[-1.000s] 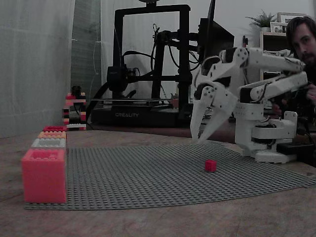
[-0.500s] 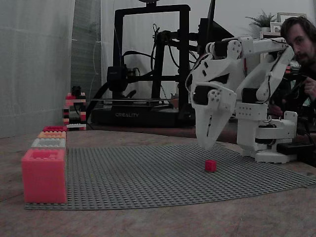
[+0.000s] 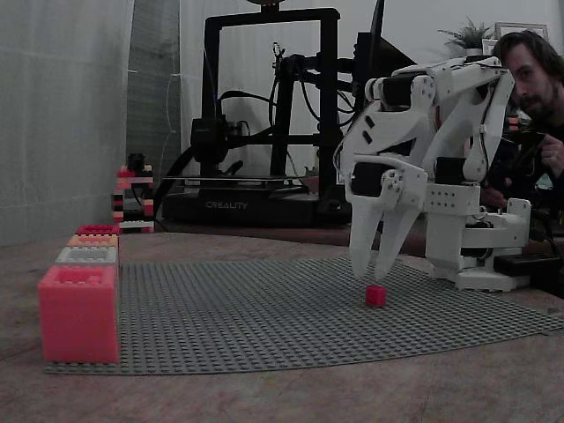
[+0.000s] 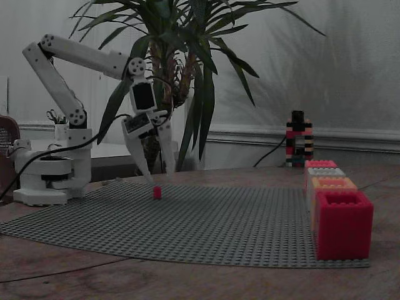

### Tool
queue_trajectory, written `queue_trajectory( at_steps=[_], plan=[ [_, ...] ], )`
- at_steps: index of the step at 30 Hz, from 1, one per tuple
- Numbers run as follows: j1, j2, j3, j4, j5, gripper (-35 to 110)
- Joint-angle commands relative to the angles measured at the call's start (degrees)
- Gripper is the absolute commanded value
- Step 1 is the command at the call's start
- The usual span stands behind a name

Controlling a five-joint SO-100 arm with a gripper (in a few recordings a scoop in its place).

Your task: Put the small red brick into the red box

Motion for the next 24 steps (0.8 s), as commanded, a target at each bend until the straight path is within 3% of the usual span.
queue_trajectory(
  at_steps=[1, 24],
  plan=[
    [-2.0, 0.9, -3.3, 0.8, -0.1, 20],
    [-2.0, -5.5, -2.3, -3.2, -0.7, 18]
  ],
)
